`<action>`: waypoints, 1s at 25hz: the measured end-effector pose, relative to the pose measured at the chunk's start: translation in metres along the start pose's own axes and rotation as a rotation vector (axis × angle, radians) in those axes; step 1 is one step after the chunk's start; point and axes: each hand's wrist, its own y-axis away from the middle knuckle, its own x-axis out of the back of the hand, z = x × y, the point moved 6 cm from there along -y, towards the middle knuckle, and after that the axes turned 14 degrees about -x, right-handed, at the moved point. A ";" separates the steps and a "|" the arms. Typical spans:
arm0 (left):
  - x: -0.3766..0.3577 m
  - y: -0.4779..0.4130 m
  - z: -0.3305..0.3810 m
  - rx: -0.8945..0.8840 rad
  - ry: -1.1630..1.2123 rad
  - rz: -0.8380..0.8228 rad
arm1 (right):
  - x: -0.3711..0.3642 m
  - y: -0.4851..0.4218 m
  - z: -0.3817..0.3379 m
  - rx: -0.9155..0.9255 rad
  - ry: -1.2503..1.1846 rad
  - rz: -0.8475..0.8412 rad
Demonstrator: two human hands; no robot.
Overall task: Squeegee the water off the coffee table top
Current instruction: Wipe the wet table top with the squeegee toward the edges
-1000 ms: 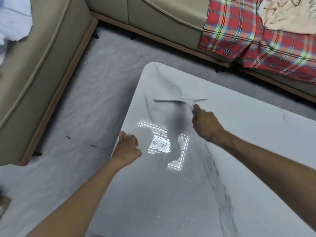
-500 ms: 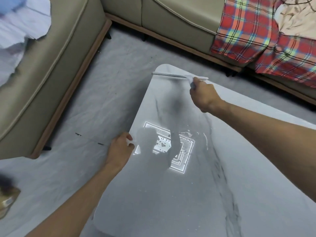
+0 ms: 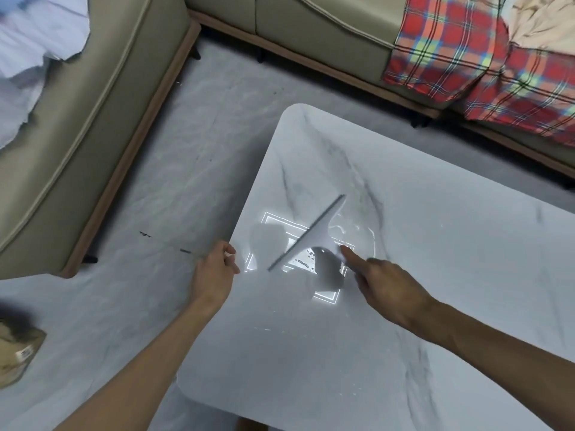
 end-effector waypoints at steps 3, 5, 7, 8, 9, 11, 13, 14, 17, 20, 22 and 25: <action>-0.011 0.016 0.000 0.025 -0.080 -0.007 | -0.002 0.032 0.039 -0.040 0.014 -0.042; -0.016 0.027 0.001 0.044 -0.092 -0.005 | 0.002 0.043 0.045 -0.033 0.020 -0.022; -0.015 0.036 0.001 0.039 -0.103 0.038 | 0.007 0.042 0.029 0.061 0.033 0.039; -0.012 0.040 0.000 0.035 -0.103 0.071 | 0.007 0.037 0.010 0.145 0.038 0.055; -0.006 0.045 -0.003 0.036 -0.103 0.106 | 0.003 0.031 -0.014 0.243 0.057 0.059; 0.007 0.055 -0.013 0.066 -0.112 0.173 | -0.019 0.020 -0.068 0.429 0.155 0.042; 0.016 0.071 -0.024 0.123 -0.115 0.222 | -0.046 0.013 -0.111 0.534 0.247 0.002; 0.018 0.079 -0.030 0.147 -0.108 0.235 | -0.058 0.011 -0.123 0.560 0.277 -0.008; 0.010 0.106 -0.042 0.201 -0.118 0.190 | -0.073 0.010 -0.117 0.566 0.314 0.033; -0.017 0.126 -0.046 0.246 -0.132 0.053 | -0.060 0.014 -0.059 0.470 0.273 0.057; -0.034 0.136 -0.041 0.259 -0.141 -0.016 | -0.047 0.027 -0.003 0.368 0.217 0.038; -0.050 0.141 -0.029 0.197 -0.103 -0.031 | -0.033 0.053 0.067 0.225 0.205 0.064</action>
